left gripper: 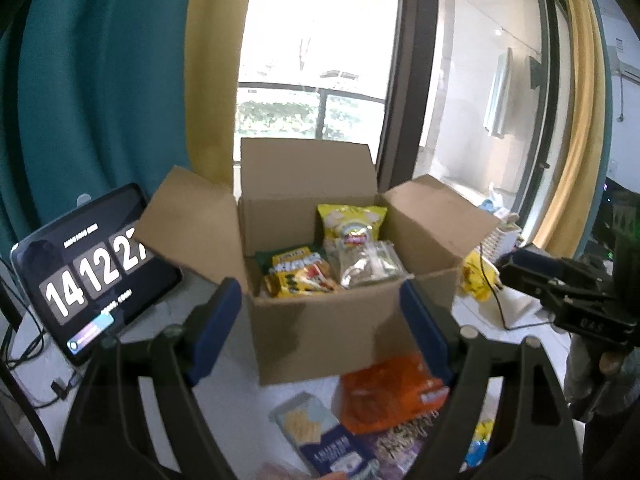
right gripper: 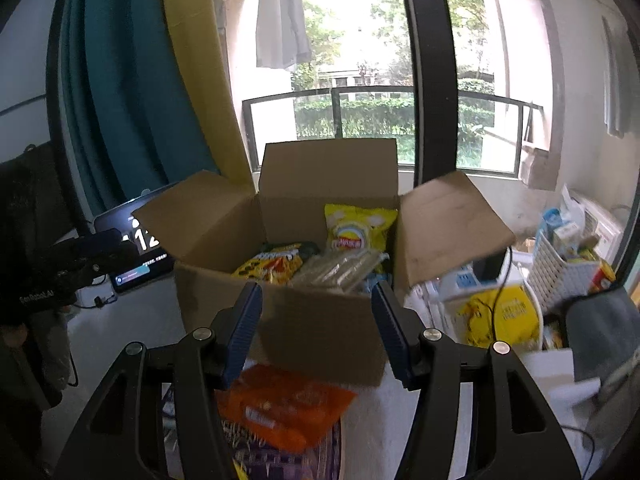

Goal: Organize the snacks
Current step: 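Move both tools back over the snack pile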

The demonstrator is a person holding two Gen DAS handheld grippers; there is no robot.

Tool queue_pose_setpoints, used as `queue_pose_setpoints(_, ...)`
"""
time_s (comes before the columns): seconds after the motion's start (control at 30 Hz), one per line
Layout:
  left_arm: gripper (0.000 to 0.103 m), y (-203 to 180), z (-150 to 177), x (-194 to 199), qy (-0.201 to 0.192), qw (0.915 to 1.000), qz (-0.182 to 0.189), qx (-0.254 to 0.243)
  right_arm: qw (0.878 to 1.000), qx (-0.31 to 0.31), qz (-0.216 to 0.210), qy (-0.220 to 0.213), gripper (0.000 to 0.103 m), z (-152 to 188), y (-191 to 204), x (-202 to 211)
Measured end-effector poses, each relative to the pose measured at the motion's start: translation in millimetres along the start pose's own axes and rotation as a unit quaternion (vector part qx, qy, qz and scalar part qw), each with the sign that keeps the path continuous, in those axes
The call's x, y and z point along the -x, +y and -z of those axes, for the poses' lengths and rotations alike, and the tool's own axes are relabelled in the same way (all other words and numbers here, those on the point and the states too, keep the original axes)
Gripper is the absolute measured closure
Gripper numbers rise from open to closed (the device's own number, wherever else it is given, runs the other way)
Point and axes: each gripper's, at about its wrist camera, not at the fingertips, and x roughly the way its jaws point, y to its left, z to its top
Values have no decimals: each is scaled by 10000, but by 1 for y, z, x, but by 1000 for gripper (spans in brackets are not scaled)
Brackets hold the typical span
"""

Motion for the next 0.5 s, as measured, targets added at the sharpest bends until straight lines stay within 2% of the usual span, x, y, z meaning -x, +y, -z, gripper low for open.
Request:
queue_pose_setpoints(0.27,20,-10,24,23,121,9999,110,3,9998,-160,-55,135,43,27,-3,27)
queue_pose_setpoints(0.5,20,-8,50,29,378,9992,113,117,9990,-289,-134,328,43,55,-1,40)
